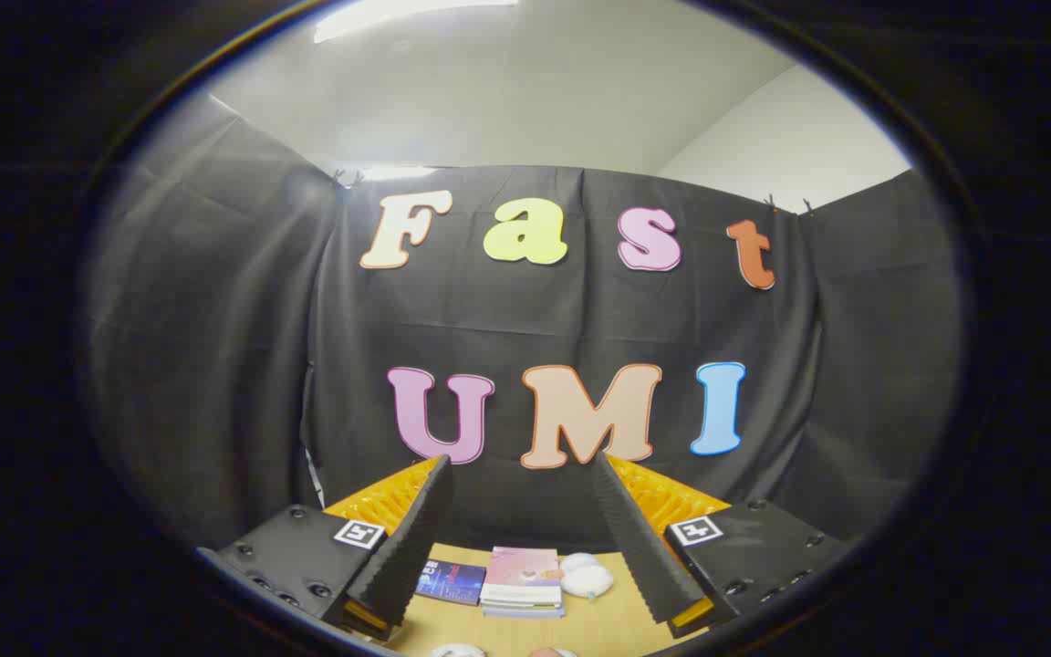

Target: Open the storage box then place both shoes into the box .Put the left shoe in first, then the right shoe, with the right side of both shoes facing outward in a uniform manner.

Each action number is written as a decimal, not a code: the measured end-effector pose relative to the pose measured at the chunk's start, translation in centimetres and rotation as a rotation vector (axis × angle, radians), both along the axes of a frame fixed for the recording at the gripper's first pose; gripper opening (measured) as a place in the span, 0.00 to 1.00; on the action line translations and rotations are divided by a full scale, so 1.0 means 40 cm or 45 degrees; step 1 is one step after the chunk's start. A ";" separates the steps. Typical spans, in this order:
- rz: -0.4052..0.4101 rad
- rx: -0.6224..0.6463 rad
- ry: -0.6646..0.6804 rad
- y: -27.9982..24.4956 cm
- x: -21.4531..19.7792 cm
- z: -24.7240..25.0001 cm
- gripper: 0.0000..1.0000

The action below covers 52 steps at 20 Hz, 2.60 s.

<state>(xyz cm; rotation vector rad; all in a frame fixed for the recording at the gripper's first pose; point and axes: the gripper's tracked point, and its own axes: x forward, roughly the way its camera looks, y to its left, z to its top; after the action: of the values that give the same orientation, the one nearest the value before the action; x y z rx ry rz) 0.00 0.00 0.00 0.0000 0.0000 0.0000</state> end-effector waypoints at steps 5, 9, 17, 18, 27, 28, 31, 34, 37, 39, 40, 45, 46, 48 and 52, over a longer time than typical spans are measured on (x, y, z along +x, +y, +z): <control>0.008 -0.009 0.007 0.000 -0.002 -0.004 0.97; 0.011 -0.011 0.012 -0.004 -0.001 -0.007 0.97; 0.043 0.001 0.039 0.007 -0.001 -0.032 0.97; 0.049 0.002 0.045 0.010 0.002 -0.040 0.97; 0.157 0.057 0.152 0.085 0.011 -0.140 0.97; 0.176 0.074 0.172 0.098 0.011 -0.157 0.97; 0.243 0.158 0.254 0.140 0.009 -0.228 0.96; 0.297 0.262 0.349 0.180 0.003 -0.305 0.96; 0.352 0.363 0.454 0.227 -0.011 -0.391 0.96; 0.383 0.428 0.520 0.252 -0.023 -0.447 0.95; 0.392 0.454 0.555 0.263 -0.029 -0.478 0.95; 0.453 0.599 0.748 0.334 -0.087 -0.638 0.98; 0.463 0.628 0.794 0.346 -0.098 -0.673 0.98; 0.474 0.665 0.874 0.370 -0.121 -0.741 0.98; 0.526 0.745 1.028 0.423 -0.192 -0.859 0.98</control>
<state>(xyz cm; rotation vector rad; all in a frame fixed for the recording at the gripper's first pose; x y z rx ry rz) -7.70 16.93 -34.37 0.5849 0.8077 0.4131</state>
